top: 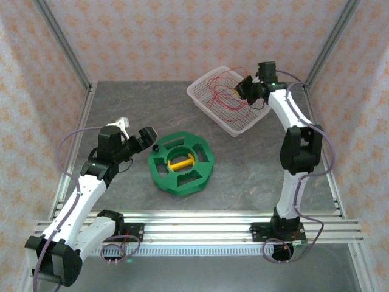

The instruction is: Wrap the cables

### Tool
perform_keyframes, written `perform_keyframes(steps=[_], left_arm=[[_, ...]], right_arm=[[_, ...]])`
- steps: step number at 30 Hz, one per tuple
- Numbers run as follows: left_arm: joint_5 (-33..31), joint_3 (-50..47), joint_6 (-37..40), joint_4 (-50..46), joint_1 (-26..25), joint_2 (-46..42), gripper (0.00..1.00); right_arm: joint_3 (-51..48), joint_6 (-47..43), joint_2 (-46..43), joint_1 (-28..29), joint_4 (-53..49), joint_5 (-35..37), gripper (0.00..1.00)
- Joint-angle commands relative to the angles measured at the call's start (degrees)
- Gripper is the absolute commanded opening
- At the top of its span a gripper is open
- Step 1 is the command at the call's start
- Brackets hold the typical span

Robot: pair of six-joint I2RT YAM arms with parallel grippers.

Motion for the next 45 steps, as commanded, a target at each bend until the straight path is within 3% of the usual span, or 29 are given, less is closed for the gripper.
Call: perform_keyframes(steps=[1, 10, 14, 18, 21, 25, 33, 38, 45], left_arm=[[2.1, 1.9, -2.0, 1.7, 0.1, 0.0, 0.99], [2.8, 4.0, -4.1, 4.8, -2.3, 3.4, 0.99], [2.5, 6.1, -4.9, 6.8, -4.5, 5.6, 0.99], [3.5, 10.3, -6.2, 8.9, -6.8, 10.1, 0.99], [4.7, 14.9, -7.0, 10.3, -9.0, 14.5, 0.93], [6.4, 20.6, -9.0, 13.4, -11.8, 20.1, 0.81], [8.5, 33.0, -11.0, 17.1, -17.7, 32.0, 0.76], [7.5, 32.9, -15.4, 21.6, -16.8, 38.2, 0.62], [7.4, 27.8, -23.3, 34.9, -17.3, 44.2, 0.54]], right_arm=[[-4.8, 4.6, -4.7, -0.6, 9.2, -1.8, 0.00], [-22.0, 6.6, -16.8, -1.1, 26.4, -2.9, 0.00], [-30.9, 9.0, -21.2, -1.6, 38.8, -7.9, 0.00], [-37.4, 5.5, -28.8, -1.6, 44.1, -9.5, 0.00], [-42.0, 1.1, -35.0, -1.6, 45.5, -10.1, 0.00], [-47.1, -7.8, -43.1, -1.6, 39.8, -9.0, 0.00], [-51.0, -18.9, -51.1, -1.8, 27.0, -7.6, 0.00], [-49.9, -13.9, -52.8, -3.5, 22.8, -4.8, 0.00], [-45.7, -0.3, -53.0, -5.6, 20.7, -6.9, 0.00]])
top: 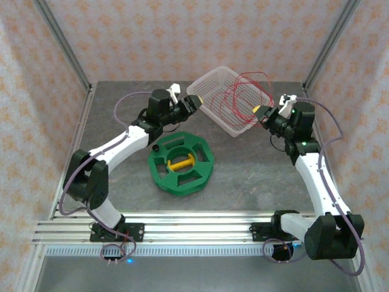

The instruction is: Wrap the cables

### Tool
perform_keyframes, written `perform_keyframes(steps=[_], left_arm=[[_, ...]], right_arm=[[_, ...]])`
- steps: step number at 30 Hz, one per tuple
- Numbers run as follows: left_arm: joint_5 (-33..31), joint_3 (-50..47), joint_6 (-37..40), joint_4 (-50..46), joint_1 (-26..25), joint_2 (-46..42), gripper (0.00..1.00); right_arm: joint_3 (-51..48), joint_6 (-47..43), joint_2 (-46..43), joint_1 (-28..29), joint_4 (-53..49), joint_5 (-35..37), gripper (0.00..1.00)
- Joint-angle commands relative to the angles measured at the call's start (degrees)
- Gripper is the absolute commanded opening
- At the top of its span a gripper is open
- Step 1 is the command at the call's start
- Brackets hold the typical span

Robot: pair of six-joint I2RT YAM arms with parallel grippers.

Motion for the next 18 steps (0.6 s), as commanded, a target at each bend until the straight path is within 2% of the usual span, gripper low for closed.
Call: perform_keyframes(steps=[1, 9, 13, 16, 18], left_arm=[[0.6, -0.5, -4.6, 8.6, -0.7, 2.4, 0.53], [-0.7, -2.1, -5.5, 10.5, -1.1, 1.9, 0.48], [-3.3, -3.5, -2.8, 7.4, -3.0, -1.9, 0.46], [-4.3, -4.8, -1.8, 6.4, -3.6, -5.7, 0.51], [-5.5, -5.2, -1.3, 5.1, -3.8, -8.7, 0.57]], right_arm=[[4.3, 7.5, -1.8, 0.0, -0.1, -1.3, 0.00], [4.7, 20.3, -1.4, -0.4, 2.2, -3.2, 0.00], [4.0, 25.5, -1.0, -0.5, 4.8, -3.9, 0.00], [4.7, 23.9, -1.2, -0.5, 3.1, -4.0, 0.00], [5.6, 20.6, -1.4, -0.5, 0.2, -4.1, 0.00]])
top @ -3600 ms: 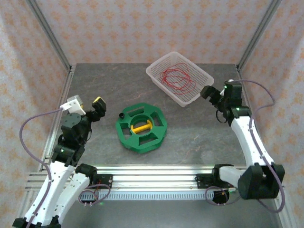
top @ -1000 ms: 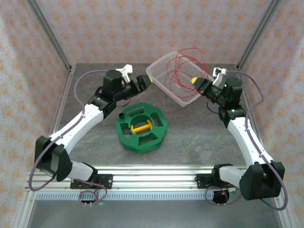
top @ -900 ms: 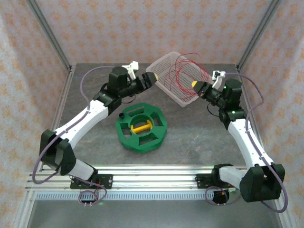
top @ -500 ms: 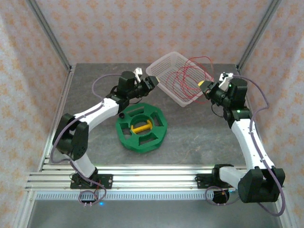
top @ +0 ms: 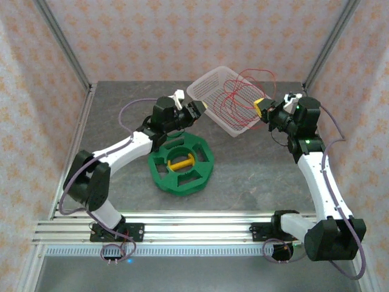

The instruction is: Wrap the cables

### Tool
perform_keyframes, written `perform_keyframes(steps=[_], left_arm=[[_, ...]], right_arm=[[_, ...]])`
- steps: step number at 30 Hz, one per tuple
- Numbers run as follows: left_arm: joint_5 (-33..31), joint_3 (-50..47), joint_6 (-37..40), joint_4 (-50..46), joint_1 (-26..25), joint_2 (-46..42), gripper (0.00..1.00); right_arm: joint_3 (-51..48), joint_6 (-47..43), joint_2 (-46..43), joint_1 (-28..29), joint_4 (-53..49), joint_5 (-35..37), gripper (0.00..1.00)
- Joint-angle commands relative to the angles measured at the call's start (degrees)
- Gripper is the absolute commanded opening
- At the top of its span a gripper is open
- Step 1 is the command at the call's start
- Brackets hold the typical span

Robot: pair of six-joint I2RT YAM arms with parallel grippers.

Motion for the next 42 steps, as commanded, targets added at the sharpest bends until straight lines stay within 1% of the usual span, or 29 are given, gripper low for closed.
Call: perform_keyframes(steps=[1, 3, 5, 7, 9, 13, 16, 18, 20, 22, 25, 26, 28, 30, 31, 32, 33, 35, 36, 37, 38, 42], left_arm=[[-2.9, -0.3, 1.8, -1.2, -0.5, -6.4, 0.61], [-3.2, 0.3, 0.9, -0.9, -1.7, -8.1, 0.69], [-3.2, 1.3, 0.0, -0.2, -3.5, -8.9, 0.75], [-3.8, 2.8, -0.1, -0.2, -5.9, -8.7, 0.79], [-3.6, 5.9, 0.6, -2.3, -8.2, -7.0, 0.80], [-3.1, 10.2, 1.2, -4.8, -10.0, -2.9, 0.78], [-3.1, 11.8, 0.6, -4.8, -10.0, -0.4, 0.72], [-2.7, 12.8, 0.0, -3.8, -10.0, 0.9, 0.64], [-2.2, 13.4, -0.4, -3.2, -10.0, 1.9, 0.60], [-1.6, 13.2, -0.6, -3.2, -9.1, 2.0, 0.60], [-1.1, 9.4, -1.1, -2.2, -5.4, -0.2, 0.67], [-1.0, 7.5, -1.4, -1.4, -3.7, -1.3, 0.71], [-0.4, 5.5, -0.6, -1.7, -0.8, -3.1, 0.83], [3.1, 7.3, 1.9, -4.6, 1.5, -2.6, 0.93], [5.4, 9.2, 3.1, -6.1, 2.3, -1.5, 0.95], [8.6, 11.6, 4.0, -7.5, 2.8, 0.0, 0.99], [11.4, 14.0, 4.8, -8.8, 3.2, 1.9, 0.99], [15.4, 18.8, 6.0, -11.7, 3.2, 5.1, 0.99], [17.3, 20.8, 6.2, -12.1, 2.9, 6.6, 0.98], [18.4, 22.2, 6.2, -12.2, 2.7, 7.5, 0.95], [19.0, 23.6, 6.4, -12.6, 2.4, 8.6, 0.91], [20.5, 29.0, 8.7, -17.8, 1.2, 12.8, 0.68]], right_arm=[[1.8, -2.3, -1.0, -0.3, -0.7, -1.5, 0.00], [1.2, -4.3, -1.9, -0.3, -0.6, -1.6, 0.00], [0.3, -5.3, -2.8, -0.3, 0.4, -1.8, 0.00], [-0.3, -6.4, -3.3, -0.1, 1.0, -2.3, 0.00], [-0.8, -7.8, -3.9, 0.6, 1.3, -2.7, 0.00], [-1.2, -10.6, -5.0, 2.6, 1.2, -3.1, 0.00], [-1.1, -13.1, -5.5, 4.4, -0.2, -3.1, 0.00], [-0.8, -15.2, -5.9, 5.3, -1.7, -2.9, 0.00], [-0.7, -16.7, -6.5, 5.9, -2.6, -2.8, 0.00], [-0.7, -18.0, -7.3, 6.0, -3.8, -2.5, 0.00], [-0.2, -21.1, -8.5, 6.0, -7.0, -1.5, 0.00], [0.0, -22.1, -9.0, 6.0, -8.0, -1.3, 0.00], [0.1, -23.9, -9.5, 6.0, -9.3, -1.3, 0.00], [0.0, -25.0, -9.7, 6.1, -9.8, -2.4, 0.00], [0.0, -25.3, -9.8, 6.1, -9.9, -2.7, 0.00], [-0.2, -25.7, -9.9, 6.2, -10.0, -2.8, 0.00], [-0.1, -26.1, -10.0, 6.3, -10.1, -3.0, 0.00], [-0.1, -26.7, -10.3, 6.3, -10.7, -2.9, 0.00], [0.0, -27.1, -10.4, 6.3, -11.2, -2.9, 0.00], [0.1, -27.3, -10.4, 6.2, -11.6, -2.9, 0.00], [0.3, -27.6, -10.4, 6.3, -11.9, -2.9, 0.00], [0.4, -28.0, -10.7, 6.3, -12.6, -3.4, 0.00]])
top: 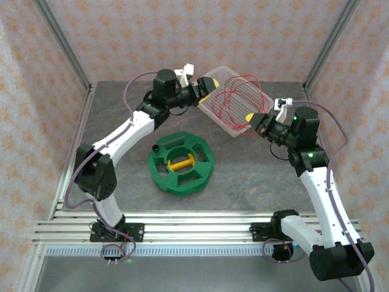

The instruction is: Wrap the cables

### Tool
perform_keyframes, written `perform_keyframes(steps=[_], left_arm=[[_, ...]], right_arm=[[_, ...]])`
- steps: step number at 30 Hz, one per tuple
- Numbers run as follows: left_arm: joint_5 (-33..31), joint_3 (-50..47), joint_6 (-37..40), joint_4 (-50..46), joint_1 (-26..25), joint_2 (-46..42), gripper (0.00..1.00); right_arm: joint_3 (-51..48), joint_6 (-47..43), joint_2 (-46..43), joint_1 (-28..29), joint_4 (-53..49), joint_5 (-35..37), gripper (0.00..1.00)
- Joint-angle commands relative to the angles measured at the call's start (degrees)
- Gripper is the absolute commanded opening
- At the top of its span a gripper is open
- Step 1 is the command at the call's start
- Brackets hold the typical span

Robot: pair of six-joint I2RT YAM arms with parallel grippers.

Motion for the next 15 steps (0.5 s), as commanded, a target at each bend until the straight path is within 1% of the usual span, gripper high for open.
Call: perform_keyframes(steps=[1, 4, 10, 11, 13, 14, 15], left_arm=[[5.2, 4.3, 3.0, -5.9, -1.2, 3.2, 0.62], [4.2, 5.7, 4.9, -8.9, -2.0, 4.7, 0.54], [-0.4, 6.0, 10.0, -16.2, -2.0, 4.0, 0.52], [-1.1, 6.1, 11.0, -17.6, -2.0, 3.8, 0.57], [-3.2, 6.0, 12.6, -20.0, -1.7, 2.9, 0.71], [-4.5, 5.6, 13.4, -20.9, -1.7, 2.3, 0.76], [-5.3, 5.6, 14.1, -21.7, -1.6, 2.0, 0.78]], right_arm=[[1.1, -2.4, -1.4, 0.3, -0.3, -1.7, 0.00], [1.6, -2.8, -1.4, 0.3, -1.2, -1.9, 0.00], [2.7, -3.5, -1.6, 0.3, -2.7, -1.7, 0.00], [2.8, -3.7, -1.7, 0.4, -2.9, -1.8, 0.00], [3.0, -3.7, -1.7, 0.3, -3.1, -1.9, 0.00], [3.2, -3.9, -1.7, 0.4, -3.5, -1.8, 0.00], [3.2, -4.0, -1.7, 0.4, -3.5, -1.9, 0.00]])
